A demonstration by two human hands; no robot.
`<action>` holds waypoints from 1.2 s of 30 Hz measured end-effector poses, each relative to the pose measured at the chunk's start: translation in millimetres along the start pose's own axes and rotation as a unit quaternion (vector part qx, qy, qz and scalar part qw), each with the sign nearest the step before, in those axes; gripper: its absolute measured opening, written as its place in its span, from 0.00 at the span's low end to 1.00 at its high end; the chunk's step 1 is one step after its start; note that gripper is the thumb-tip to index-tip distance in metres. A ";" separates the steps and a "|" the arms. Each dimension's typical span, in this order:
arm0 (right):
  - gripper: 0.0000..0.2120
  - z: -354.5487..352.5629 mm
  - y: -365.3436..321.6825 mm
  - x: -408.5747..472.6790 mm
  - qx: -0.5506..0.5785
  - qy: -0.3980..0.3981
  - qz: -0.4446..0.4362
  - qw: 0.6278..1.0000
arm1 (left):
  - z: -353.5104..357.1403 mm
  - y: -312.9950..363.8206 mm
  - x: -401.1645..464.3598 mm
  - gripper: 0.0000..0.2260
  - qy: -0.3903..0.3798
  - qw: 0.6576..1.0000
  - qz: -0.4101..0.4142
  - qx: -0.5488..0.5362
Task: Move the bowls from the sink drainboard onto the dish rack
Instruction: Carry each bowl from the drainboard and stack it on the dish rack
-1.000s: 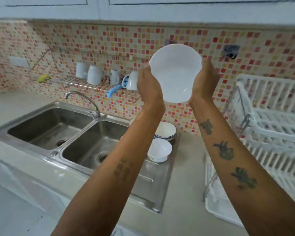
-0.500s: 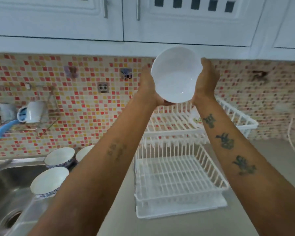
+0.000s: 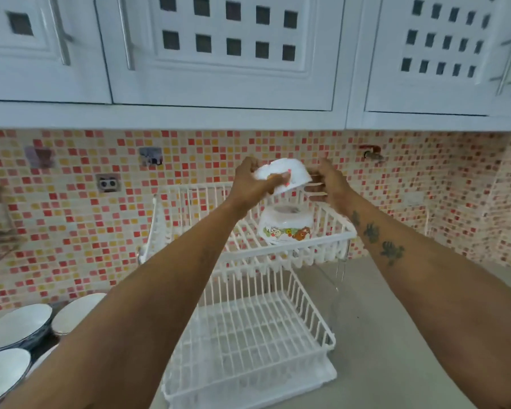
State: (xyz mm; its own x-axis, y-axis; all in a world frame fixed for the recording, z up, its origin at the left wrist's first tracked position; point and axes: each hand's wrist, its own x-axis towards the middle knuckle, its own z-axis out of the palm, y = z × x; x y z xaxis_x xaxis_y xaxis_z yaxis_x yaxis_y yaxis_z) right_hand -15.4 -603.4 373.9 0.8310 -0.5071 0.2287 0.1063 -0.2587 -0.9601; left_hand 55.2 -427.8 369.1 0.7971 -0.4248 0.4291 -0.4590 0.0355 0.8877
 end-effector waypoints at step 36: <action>0.12 212.6 -57.2 -62.7 0.029 0.092 -0.365 0.926 | -120.7 5.9 -55.7 0.07 0.337 0.928 0.159 -0.002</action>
State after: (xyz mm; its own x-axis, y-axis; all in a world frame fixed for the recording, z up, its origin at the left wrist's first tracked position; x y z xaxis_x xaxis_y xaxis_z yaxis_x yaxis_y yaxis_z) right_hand 42.5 -382.0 380.2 0.4196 -0.3478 0.8384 0.6364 -0.5459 -0.5450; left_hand 55.5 -294.7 370.5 0.6869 0.2709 0.6744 -0.7123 0.0662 0.6988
